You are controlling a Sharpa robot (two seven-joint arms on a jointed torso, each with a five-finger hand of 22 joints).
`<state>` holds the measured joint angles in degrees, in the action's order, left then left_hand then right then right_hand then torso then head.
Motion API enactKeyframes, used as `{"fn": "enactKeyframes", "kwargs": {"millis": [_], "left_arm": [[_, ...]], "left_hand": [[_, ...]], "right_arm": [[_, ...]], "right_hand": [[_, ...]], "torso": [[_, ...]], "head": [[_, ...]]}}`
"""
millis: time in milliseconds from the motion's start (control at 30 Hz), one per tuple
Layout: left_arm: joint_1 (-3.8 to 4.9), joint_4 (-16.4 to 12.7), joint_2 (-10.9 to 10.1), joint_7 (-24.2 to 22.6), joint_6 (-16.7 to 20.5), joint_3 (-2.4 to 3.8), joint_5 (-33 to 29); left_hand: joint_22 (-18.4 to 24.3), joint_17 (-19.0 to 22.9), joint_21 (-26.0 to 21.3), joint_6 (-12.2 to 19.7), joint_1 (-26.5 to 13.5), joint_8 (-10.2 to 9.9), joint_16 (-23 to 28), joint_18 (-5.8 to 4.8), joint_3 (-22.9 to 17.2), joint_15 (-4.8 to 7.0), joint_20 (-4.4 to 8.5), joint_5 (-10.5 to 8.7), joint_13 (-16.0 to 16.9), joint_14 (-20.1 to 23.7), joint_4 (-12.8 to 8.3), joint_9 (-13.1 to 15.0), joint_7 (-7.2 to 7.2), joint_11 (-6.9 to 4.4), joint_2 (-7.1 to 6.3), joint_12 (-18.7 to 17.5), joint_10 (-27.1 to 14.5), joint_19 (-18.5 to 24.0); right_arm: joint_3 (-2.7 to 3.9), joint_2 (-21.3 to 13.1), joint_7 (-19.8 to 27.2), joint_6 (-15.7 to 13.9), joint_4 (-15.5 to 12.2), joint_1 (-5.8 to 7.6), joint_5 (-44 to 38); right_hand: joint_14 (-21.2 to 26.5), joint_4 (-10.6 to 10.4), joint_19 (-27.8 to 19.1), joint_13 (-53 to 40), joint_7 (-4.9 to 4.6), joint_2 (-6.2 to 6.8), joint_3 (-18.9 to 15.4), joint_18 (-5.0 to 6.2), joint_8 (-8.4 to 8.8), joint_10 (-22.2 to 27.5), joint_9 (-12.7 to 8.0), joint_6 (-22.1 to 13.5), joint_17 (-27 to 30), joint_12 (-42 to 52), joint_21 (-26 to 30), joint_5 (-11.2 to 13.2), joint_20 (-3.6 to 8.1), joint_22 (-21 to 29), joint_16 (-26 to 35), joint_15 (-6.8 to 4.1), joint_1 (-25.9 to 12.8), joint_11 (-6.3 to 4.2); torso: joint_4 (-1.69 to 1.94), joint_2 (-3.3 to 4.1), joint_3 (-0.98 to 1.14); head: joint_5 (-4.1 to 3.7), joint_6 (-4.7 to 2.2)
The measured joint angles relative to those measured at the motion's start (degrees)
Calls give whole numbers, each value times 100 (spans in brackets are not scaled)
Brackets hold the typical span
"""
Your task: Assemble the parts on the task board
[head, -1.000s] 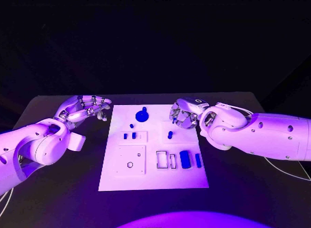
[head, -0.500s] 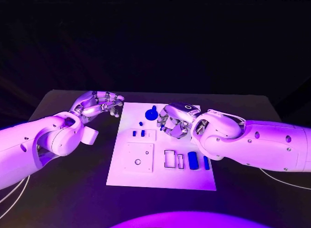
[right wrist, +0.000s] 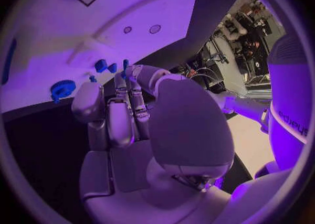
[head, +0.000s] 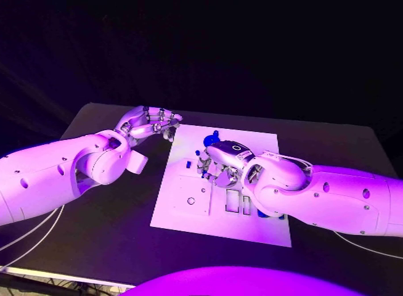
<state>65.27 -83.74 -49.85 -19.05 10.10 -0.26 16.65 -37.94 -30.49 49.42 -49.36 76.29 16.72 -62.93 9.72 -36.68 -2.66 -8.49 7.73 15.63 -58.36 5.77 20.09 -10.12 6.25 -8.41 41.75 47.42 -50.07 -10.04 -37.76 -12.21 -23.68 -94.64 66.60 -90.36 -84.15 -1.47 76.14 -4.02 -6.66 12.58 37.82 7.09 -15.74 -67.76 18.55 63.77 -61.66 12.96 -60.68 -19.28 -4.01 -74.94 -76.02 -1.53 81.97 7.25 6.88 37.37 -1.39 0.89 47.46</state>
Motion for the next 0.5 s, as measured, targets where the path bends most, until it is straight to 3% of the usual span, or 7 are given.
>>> {"fn": "enactKeyframes", "kwargs": {"millis": [367, 500], "left_arm": [[0, 3, 14, 14, -2, 0, 2], [0, 3, 17, 17, -2, 0, 3]], "left_hand": [[1, 0, 0, 0, 0, 0, 0, 0, 0, 0, 0, 0, -5, 0, 0, 0, 0, 21, 0, 0, 21, 0], [5, 0, -19, 0, 0, 0, 0, 0, 0, 0, 0, 0, -5, 0, 0, 1, 0, 21, 0, 0, 21, 0]], "right_arm": [[-31, 56, 50, 85, 97, -103, -42], [-42, 55, 50, 119, 123, -129, -51]], "right_hand": [[0, 21, 0, 0, 0, 0, 7, 0, 0, 1, 0, 0, -3, 7, 28, 13, 0, 1, 0, 0, 0, 0], [0, 21, 0, 0, 0, 0, 6, 0, 0, 1, -1, 0, -3, 7, 28, 13, 0, 1, 0, 0, 0, 0]], "torso": [[-7, 3, -3], [-11, 3, -3]], "head": [[230, 123], [273, 143]]}}
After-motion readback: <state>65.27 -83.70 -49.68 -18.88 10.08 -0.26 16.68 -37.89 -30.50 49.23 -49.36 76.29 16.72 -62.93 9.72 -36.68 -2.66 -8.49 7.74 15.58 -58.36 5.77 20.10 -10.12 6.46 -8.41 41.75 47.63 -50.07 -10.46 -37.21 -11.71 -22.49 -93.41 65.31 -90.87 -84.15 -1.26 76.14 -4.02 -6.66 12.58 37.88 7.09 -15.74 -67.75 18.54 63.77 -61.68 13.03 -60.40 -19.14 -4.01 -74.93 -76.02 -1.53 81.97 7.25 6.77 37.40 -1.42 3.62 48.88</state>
